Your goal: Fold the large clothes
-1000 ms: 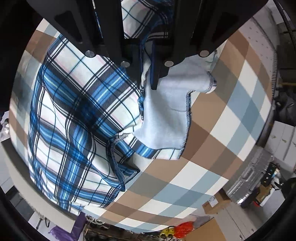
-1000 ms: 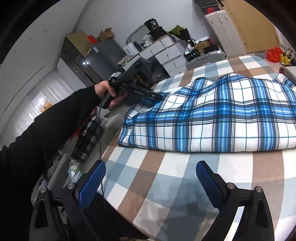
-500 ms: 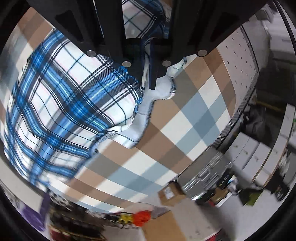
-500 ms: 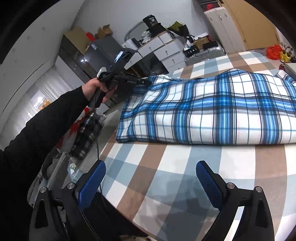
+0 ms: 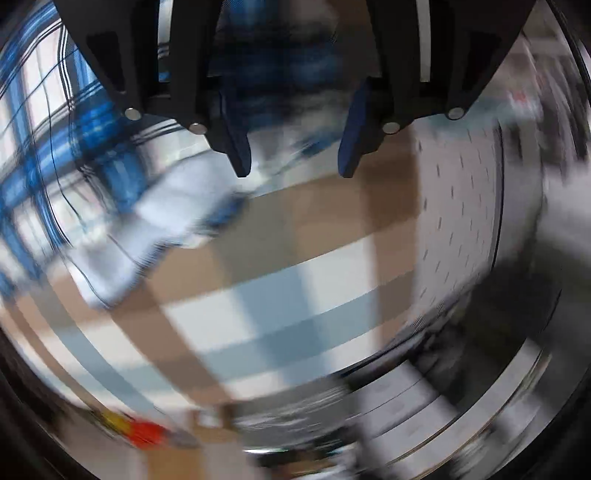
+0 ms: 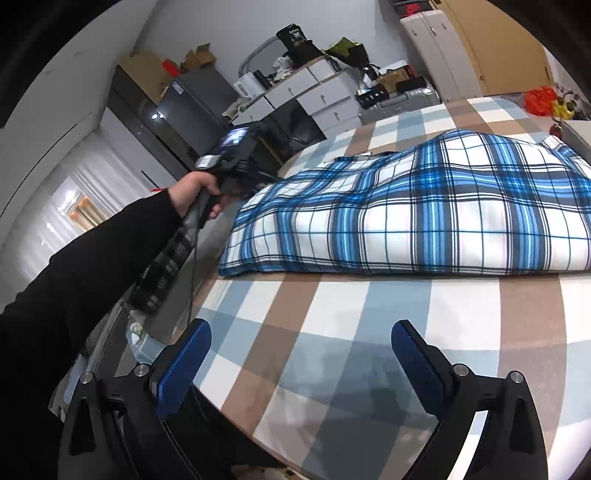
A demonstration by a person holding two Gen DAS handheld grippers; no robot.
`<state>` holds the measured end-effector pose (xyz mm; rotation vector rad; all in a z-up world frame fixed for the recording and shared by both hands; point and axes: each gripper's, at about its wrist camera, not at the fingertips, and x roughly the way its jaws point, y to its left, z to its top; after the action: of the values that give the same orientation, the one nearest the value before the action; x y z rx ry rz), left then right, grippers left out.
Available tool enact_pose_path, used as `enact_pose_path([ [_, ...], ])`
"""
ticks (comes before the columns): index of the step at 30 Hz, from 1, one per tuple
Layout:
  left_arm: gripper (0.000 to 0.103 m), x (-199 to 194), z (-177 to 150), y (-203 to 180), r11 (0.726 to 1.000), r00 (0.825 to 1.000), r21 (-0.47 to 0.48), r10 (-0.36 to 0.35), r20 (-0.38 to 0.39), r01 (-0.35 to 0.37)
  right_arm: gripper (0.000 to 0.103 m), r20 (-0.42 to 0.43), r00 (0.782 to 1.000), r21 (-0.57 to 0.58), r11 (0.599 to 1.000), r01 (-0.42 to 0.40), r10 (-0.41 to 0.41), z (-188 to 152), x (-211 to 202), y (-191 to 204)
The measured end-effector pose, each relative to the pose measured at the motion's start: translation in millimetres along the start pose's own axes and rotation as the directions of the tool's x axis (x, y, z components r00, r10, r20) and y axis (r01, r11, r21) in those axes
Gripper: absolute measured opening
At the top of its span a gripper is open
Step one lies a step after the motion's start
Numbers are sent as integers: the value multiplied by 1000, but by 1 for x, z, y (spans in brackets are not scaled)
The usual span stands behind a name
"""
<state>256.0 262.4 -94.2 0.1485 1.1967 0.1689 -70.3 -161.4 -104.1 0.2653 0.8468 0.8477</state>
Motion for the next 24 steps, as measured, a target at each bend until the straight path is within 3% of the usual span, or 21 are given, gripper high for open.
enact_pose_path([
  [3, 43, -28, -13, 7, 999, 999, -50, -20, 32, 22, 99, 11, 1000, 9, 1000, 16, -17, 1, -2, -1],
  [7, 47, -81, -44, -34, 985, 980, 51, -167, 104, 162, 102, 56, 997, 37, 998, 43, -45, 13, -9, -8],
  [8, 58, -91, -55, -43, 976, 968, 74, -212, 133, 203, 103, 63, 995, 39, 997, 70, -72, 20, -10, -10],
  [10, 70, -101, -75, -62, 960, 947, 111, -273, 168, 257, 103, 62, 981, 40, 983, 180, -182, 43, -8, -15],
  [12, 70, -83, -74, -72, 955, 951, 147, -278, 136, 258, 103, 30, 963, 5, 964, 267, -267, 73, 3, -20],
  [13, 70, -69, -78, -81, 959, 962, 156, -253, 101, 236, 103, -5, 947, -28, 947, 321, -321, 90, 15, -23],
  [16, 71, -38, -81, -88, 967, 975, 148, -216, 54, 206, 103, -88, 890, -122, 891, 437, -448, 126, 55, -34],
  [18, 72, -31, -83, -87, 970, 973, 120, -219, 68, 210, 103, -148, 827, -140, 840, 525, -542, 138, 82, -53],
  [19, 72, -30, -83, -85, 971, 971, 94, -227, 72, 220, 103, -219, 784, -162, 814, 557, -580, 139, 99, -66],
  [21, 73, -30, -84, -82, 970, 969, 82, -234, 80, 227, 103, -304, 732, -207, 792, 574, -610, 132, 122, -86],
  [23, 73, -31, -87, -80, 968, 965, 81, -246, 94, 239, 103, -313, 702, -280, 769, 575, -639, 123, 132, -90],
  [24, 73, -30, -89, -76, 965, 960, 63, -259, 105, 254, 103, -298, 703, -298, 762, 575, -646, 119, 132, -89],
])
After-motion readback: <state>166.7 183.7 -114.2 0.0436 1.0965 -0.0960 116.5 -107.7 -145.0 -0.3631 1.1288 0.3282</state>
